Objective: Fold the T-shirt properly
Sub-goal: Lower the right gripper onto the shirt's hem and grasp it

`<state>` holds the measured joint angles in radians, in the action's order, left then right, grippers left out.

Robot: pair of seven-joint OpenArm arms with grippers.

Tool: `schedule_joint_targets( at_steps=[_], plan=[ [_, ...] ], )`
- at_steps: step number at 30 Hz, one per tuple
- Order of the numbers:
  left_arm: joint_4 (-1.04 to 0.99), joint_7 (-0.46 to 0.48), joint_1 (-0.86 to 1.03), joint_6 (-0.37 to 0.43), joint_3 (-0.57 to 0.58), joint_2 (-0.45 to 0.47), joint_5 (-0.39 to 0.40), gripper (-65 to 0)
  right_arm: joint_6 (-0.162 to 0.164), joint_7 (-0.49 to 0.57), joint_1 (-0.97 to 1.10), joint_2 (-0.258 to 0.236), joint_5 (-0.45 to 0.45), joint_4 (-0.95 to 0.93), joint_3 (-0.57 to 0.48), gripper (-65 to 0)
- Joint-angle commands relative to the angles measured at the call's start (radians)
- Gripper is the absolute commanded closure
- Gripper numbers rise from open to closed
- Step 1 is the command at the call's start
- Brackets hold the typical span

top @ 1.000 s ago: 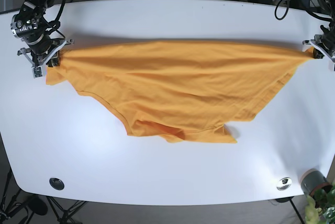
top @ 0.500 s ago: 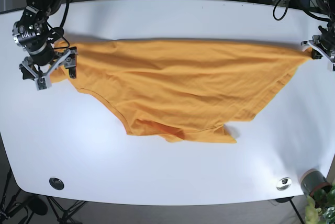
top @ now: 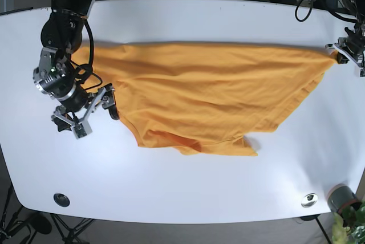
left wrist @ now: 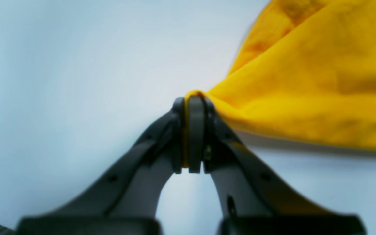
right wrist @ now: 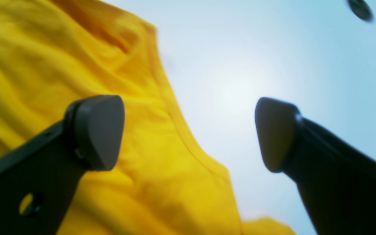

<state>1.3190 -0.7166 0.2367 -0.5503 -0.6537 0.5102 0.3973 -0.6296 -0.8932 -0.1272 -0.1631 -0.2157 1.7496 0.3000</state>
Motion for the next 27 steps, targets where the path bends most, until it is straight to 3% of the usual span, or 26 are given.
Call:
schedule_joint_targets(
  at_steps=[1,9,16,19,27],
  plan=[
    [0.02,0.015,-0.006,0.002,-0.008,0.017,0.009,0.0,0.006,0.022,-0.065,-0.014,-0.003,-0.043,-0.038,-60.7],
    [0.02,0.015,-0.006,0.0,-0.008,0.015,0.009,0.0,0.006,0.032,-0.268,-0.014,-0.011,-0.291,-0.183,-60.6],
    [0.02,0.015,-0.006,-0.001,-0.008,0.015,0.009,0.0,0.0,0.134,-0.434,-0.011,-0.014,-0.587,-0.282,-60.6],
    [0.02,0.016,-0.006,-0.001,-0.008,0.015,0.009,0.0,-0.002,0.151,-0.487,0.017,-0.012,-0.693,-0.298,-60.6],
    [0.02,0.016,-0.006,-0.001,-0.008,0.015,0.009,0.0,-0.002,0.319,-0.587,0.063,-0.001,-1.002,-0.331,-60.6]
  ],
)
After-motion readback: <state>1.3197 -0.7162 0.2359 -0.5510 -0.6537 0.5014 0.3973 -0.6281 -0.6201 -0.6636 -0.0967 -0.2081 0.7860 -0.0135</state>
